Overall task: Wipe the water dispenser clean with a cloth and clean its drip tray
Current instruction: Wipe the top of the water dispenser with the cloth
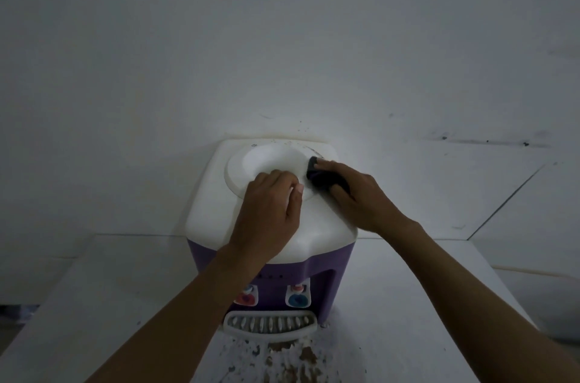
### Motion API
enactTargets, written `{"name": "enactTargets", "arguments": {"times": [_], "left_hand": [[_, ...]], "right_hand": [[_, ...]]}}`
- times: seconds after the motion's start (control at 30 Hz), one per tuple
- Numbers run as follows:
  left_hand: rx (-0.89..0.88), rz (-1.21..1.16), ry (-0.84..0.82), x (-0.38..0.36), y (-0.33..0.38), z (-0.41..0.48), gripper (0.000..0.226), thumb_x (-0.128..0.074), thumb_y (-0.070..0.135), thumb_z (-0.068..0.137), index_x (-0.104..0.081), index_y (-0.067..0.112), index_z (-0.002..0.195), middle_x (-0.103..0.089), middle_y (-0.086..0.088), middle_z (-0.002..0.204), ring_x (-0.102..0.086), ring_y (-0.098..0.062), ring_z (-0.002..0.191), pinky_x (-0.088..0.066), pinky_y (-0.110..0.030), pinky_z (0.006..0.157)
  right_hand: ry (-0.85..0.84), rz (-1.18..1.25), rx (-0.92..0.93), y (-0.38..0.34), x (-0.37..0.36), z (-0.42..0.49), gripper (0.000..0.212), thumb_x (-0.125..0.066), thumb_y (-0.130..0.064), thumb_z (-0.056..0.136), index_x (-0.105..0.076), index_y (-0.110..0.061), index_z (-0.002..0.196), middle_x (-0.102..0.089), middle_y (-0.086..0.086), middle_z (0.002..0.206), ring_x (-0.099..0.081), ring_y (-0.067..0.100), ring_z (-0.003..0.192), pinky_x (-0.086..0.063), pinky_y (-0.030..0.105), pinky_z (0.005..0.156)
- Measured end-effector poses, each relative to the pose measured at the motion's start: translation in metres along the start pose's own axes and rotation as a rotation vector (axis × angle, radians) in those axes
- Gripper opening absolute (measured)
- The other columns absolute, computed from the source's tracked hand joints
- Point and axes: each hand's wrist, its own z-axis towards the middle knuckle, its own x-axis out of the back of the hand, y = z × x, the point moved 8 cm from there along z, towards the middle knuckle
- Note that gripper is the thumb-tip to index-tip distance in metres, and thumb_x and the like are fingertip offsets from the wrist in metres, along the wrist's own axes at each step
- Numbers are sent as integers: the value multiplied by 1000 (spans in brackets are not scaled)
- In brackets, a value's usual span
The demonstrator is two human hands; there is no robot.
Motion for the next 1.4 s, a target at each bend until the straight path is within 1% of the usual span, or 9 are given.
{"name": "enactTargets", "arguments": {"times": [0.07,0.17,0.37,0.57,0.73,0.9,1.0,1.27,1.4], "left_hand": [[2,9,2,0,0,2,17,-49,20,96,-61,10,89,-61,-2,82,-50,-14,76,-48,-31,68],[2,17,8,-2,-1,4,17,-50,20,96,-61,10,88,-60,-2,81,-46,-12,76,-43,-26,68],[-11,18,9,-5,-1,0,18,-48,21,97,-59,11,88,-59,-2,81,-50,-16,75,-48,-34,68],[-21,44,-20,-7,1,-6,28,-42,29,98,-63,11,95,-64,-3,90,-55,-17,84,-50,-34,77],[-8,50,-37,-10,-1,-6,31,-40,31,99,-64,12,100,-66,-3,95,-56,-19,89,-50,-35,80],[-1,39,-7,-7,-2,-6,29,-43,29,99,-64,10,98,-66,-3,93,-56,-17,87,-49,-31,79],[0,35,-6,-7,-1,-7,27,-43,28,99,-64,11,97,-65,-2,92,-55,-16,86,-50,-32,77],[-7,30,3,-9,-1,-6,27,-43,28,99,-64,12,96,-65,0,91,-56,-15,86,-50,-31,78],[-6,45,25,-8,-2,-5,26,-44,28,99,-64,12,97,-65,-1,90,-56,-15,84,-51,-33,76]], "right_hand": [[-39,23,52,-3,3,-21,42,-38,-24,92,-52,-28,131,-53,-10,135,-50,6,120,-40,21,102],[-30,19,56,-3,9,-38,36,-42,-20,93,-55,-27,126,-52,-8,137,-53,11,118,-43,28,98],[19,-92,17,7,11,-15,32,-45,-11,95,-58,-19,123,-59,-2,126,-55,14,112,-45,34,100],[-38,-153,-64,22,16,23,32,-42,-10,98,-56,-19,126,-60,1,125,-54,13,108,-38,19,91],[-76,-142,-103,36,14,49,34,-39,-14,100,-54,-20,130,-58,1,129,-55,20,114,-41,26,95],[48,-212,-185,38,5,52,29,-40,-13,98,-57,-17,121,-60,7,117,-56,27,103,-40,28,82],[109,-137,-174,29,5,35,30,-41,-11,98,-57,-18,123,-61,5,117,-56,23,102,-39,24,84],[-34,-60,-136,25,13,49,34,-40,-7,96,-58,-20,122,-60,-1,119,-53,13,102,-38,21,85],[-68,-138,-171,33,1,77,30,-39,-17,99,-58,-20,123,-59,3,122,-54,22,110,-39,27,89]]}}
